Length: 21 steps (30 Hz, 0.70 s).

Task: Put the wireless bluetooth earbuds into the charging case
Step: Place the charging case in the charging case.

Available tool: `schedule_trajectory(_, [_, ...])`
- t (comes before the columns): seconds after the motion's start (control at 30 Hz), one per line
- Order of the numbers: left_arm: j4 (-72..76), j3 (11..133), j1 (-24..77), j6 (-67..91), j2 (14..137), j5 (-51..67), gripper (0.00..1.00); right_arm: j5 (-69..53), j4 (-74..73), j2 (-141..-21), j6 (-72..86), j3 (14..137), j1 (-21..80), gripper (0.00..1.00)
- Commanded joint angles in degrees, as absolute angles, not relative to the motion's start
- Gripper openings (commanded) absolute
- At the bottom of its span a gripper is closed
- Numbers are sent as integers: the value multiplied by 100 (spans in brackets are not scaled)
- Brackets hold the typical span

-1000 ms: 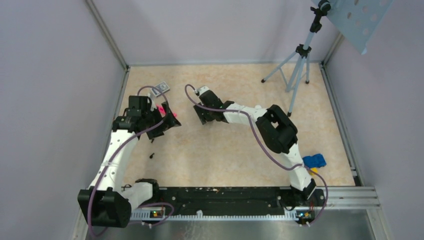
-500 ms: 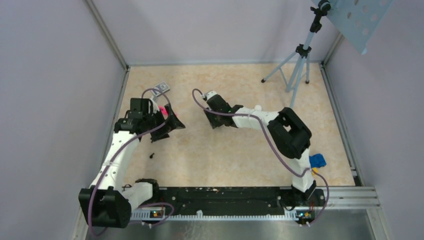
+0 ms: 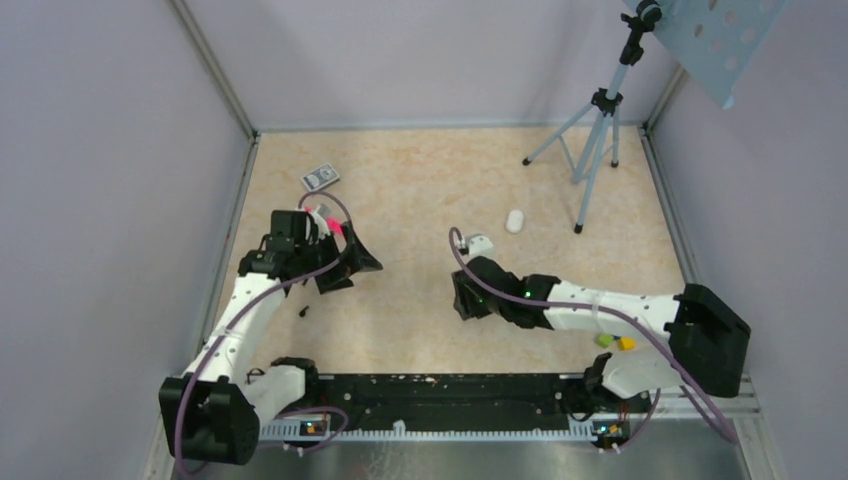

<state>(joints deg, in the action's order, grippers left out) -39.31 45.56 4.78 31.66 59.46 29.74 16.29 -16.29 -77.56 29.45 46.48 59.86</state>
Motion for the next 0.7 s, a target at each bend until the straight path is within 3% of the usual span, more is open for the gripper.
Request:
schedule_trajectory(0.0, [-3362,4351,694,3284,5875,3204,99,2284,-1696,-7319,4451,4063,6162,38])
schedule_trajectory(0.43, [-3444,4100,993,3366,5565,3036,99,2480,-1738,-8559,4593,4893,6186,44])
schedule_trajectory(0.57, [-3410,4093,1008,3322,5629,3049,99,2155,-1415,-8725,4706,4911,6184,62])
schedule_trajectory(0.67, [-3383,4112,1055,3296,5726,3029,99,2037,-1494,-8684,4743,4994,6186,69])
